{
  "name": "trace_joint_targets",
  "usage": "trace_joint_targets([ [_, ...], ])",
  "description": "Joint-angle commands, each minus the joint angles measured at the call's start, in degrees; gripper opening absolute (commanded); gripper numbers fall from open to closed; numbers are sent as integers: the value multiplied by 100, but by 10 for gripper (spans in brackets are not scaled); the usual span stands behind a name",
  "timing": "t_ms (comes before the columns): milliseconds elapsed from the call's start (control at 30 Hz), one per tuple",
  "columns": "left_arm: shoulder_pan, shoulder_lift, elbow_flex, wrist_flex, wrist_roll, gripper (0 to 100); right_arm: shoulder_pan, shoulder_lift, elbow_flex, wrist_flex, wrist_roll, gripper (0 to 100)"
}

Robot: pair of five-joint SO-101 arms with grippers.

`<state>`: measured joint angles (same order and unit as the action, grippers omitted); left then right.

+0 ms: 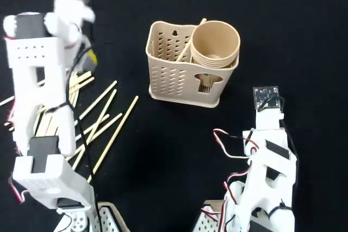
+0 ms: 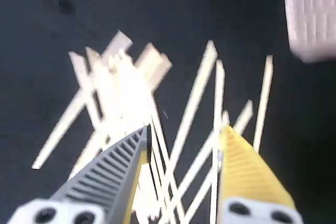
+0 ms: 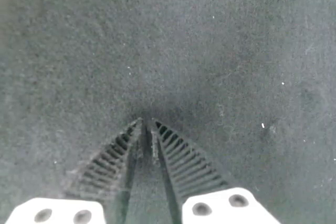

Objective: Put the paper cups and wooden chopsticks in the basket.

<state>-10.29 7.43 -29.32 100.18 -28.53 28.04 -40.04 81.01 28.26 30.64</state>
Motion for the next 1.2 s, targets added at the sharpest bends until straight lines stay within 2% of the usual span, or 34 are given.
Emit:
trace_joint_targets([
  [0,-40,-35,1833,-607,-1266,202,26,-119,-101,-70,-62,18],
  [133,-84,-26,3064,-2136,-1363,182,26,-119,-101,-70,-62,18],
  [200,-13,-26,3468,-2646,-1363,182,26,-119,-101,-70,-62,18],
  [400,277,475,3495,-3007,-1363,182,26,-119,-101,-70,-62,18],
  [600,259,1890,2580,-2936,-1363,182,26,-119,-101,-70,-62,18],
  [767,251,2716,1692,-2444,-1363,174,26,-119,-101,-70,-62,18],
  [833,251,2857,1367,-2233,-1354,136,26,-119,-101,-70,-62,18],
  [933,268,2875,1051,-1881,-1354,22,26,-119,-101,-70,-62,18],
  [1167,259,2857,84,-440,-1345,28,26,-119,-101,-70,-62,18],
])
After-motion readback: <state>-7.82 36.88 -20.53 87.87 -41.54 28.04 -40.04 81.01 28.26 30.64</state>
